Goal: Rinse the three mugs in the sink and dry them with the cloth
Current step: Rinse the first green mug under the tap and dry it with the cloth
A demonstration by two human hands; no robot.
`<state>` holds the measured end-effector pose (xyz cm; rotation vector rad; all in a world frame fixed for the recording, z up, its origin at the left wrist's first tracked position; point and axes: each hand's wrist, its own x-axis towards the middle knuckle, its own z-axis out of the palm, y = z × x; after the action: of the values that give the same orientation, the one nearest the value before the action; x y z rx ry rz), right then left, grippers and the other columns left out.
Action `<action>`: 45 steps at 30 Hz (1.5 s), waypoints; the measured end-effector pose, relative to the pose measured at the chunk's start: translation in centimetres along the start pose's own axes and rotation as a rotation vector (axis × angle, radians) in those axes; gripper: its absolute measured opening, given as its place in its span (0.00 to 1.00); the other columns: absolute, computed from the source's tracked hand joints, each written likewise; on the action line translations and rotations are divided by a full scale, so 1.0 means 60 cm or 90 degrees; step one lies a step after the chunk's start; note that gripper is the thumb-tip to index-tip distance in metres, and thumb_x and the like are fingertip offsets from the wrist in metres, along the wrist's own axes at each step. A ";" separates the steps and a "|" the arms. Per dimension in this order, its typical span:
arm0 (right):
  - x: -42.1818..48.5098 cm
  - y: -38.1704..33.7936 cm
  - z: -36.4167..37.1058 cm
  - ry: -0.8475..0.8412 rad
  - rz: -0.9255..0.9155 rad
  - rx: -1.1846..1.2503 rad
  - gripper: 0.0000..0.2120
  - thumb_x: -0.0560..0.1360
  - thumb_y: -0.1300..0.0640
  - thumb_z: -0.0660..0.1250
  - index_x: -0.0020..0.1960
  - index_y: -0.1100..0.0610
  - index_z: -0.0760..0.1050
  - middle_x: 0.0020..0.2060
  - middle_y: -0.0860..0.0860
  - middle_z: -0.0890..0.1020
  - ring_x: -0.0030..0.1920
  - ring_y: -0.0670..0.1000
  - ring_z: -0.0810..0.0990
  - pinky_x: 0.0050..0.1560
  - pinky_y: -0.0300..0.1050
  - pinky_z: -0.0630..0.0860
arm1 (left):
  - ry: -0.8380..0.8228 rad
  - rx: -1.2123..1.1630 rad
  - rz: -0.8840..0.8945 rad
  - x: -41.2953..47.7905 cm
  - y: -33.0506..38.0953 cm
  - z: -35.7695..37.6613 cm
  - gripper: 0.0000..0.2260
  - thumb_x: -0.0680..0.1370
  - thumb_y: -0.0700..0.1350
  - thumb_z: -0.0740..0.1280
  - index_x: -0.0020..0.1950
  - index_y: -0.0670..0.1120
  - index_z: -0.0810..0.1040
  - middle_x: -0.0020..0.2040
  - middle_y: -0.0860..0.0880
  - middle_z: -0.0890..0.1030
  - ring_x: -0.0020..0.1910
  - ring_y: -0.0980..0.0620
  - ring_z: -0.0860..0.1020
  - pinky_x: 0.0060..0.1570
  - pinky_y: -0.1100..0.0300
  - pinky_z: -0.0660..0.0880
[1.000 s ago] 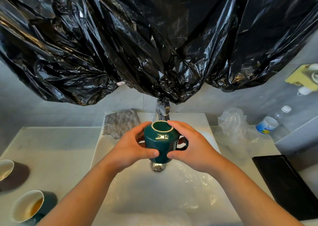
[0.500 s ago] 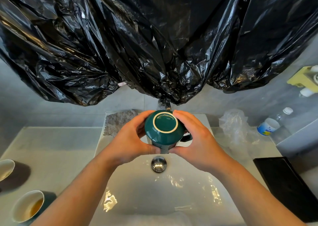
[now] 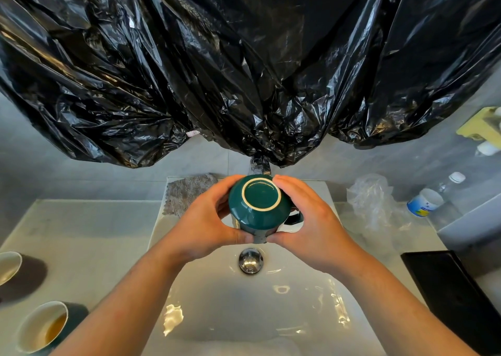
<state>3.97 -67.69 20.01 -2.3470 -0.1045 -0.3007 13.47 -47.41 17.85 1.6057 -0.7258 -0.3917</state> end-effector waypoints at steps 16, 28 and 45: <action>0.016 0.000 0.022 -0.024 0.043 0.063 0.42 0.63 0.54 0.82 0.64 0.26 0.64 0.63 0.26 0.69 0.65 0.32 0.68 0.53 0.20 0.67 | -0.001 -0.045 -0.063 -0.006 -0.016 -0.018 0.41 0.61 0.32 0.83 0.64 0.66 0.76 0.63 0.57 0.82 0.64 0.56 0.79 0.63 0.62 0.76; 0.058 -0.009 0.173 -0.267 0.323 0.387 0.14 0.73 0.40 0.66 0.55 0.41 0.81 0.51 0.44 0.85 0.50 0.45 0.84 0.46 0.39 0.81 | 0.200 -0.359 -0.369 -0.109 -0.119 -0.071 0.27 0.70 0.53 0.73 0.67 0.46 0.77 0.57 0.42 0.85 0.55 0.41 0.85 0.52 0.46 0.82; 0.255 0.066 0.339 -0.037 0.470 0.015 0.05 0.76 0.55 0.67 0.43 0.55 0.74 0.43 0.54 0.82 0.41 0.55 0.80 0.40 0.46 0.76 | 0.416 -0.634 -0.415 -0.126 -0.172 -0.133 0.23 0.67 0.53 0.72 0.61 0.48 0.79 0.50 0.39 0.87 0.47 0.35 0.86 0.43 0.41 0.83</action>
<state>23.24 -56.44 7.07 -2.1959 0.7107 0.1332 15.24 -36.12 8.03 0.8523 0.4856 -0.5352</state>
